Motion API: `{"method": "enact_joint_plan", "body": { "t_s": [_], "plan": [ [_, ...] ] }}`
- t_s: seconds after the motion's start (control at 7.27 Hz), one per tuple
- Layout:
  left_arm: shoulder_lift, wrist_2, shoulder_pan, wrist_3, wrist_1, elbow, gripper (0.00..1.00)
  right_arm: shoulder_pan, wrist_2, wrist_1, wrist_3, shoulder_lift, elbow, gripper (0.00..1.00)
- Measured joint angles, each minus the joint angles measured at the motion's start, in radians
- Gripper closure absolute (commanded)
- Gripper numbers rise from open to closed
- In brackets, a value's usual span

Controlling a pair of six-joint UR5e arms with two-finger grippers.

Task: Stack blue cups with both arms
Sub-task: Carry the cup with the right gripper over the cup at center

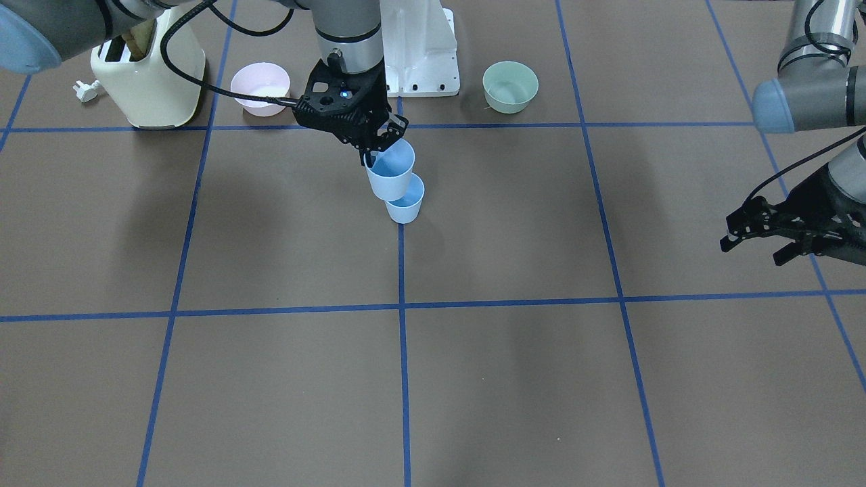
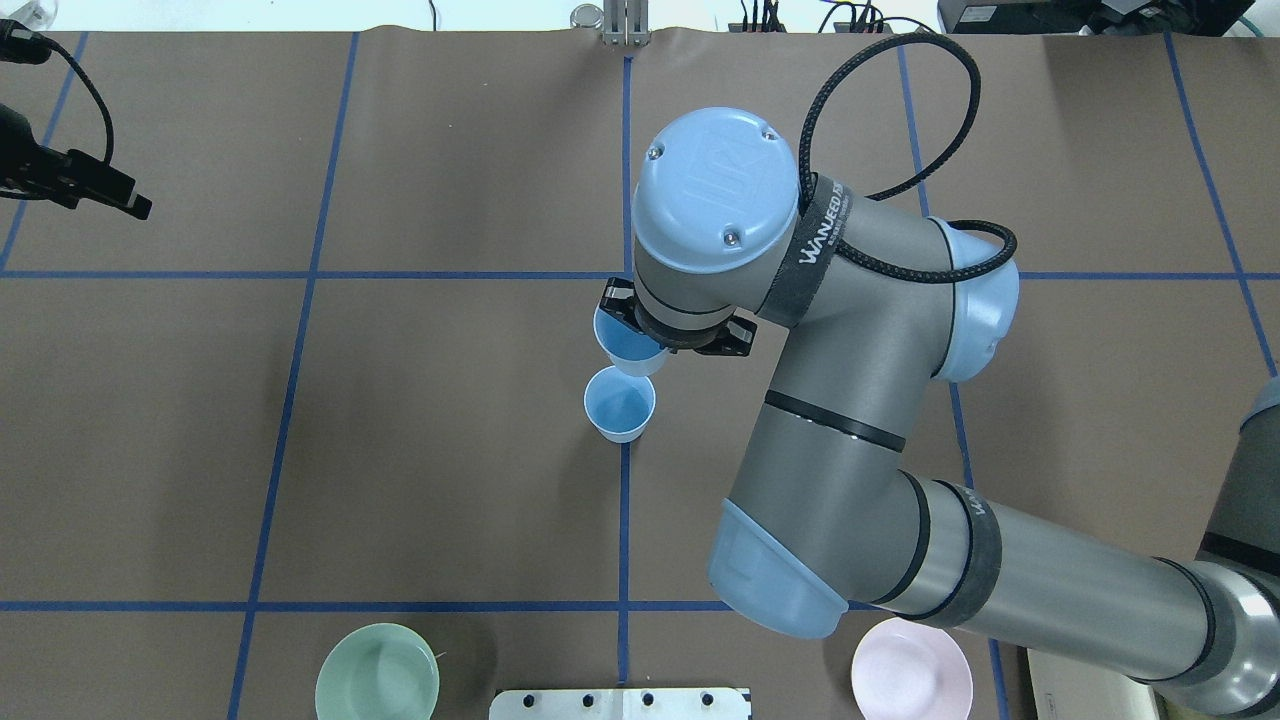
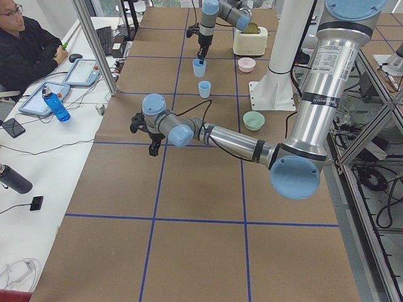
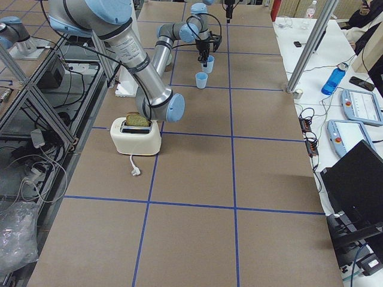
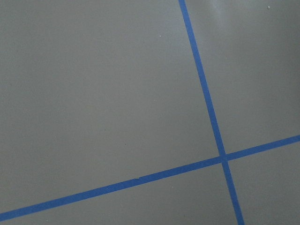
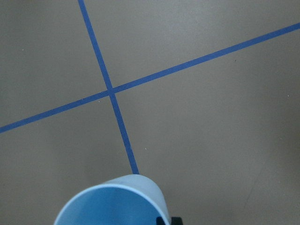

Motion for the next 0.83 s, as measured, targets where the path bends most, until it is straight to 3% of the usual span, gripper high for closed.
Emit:
{"method": "enact_joint_plan", "body": {
  "t_s": [0.83],
  "plan": [
    [0.003,0.001,0.0,-0.002,0.0,0.001,0.02,-0.08,-0.07,-0.001,0.019,0.0,-0.024,1.0]
  ]
}}
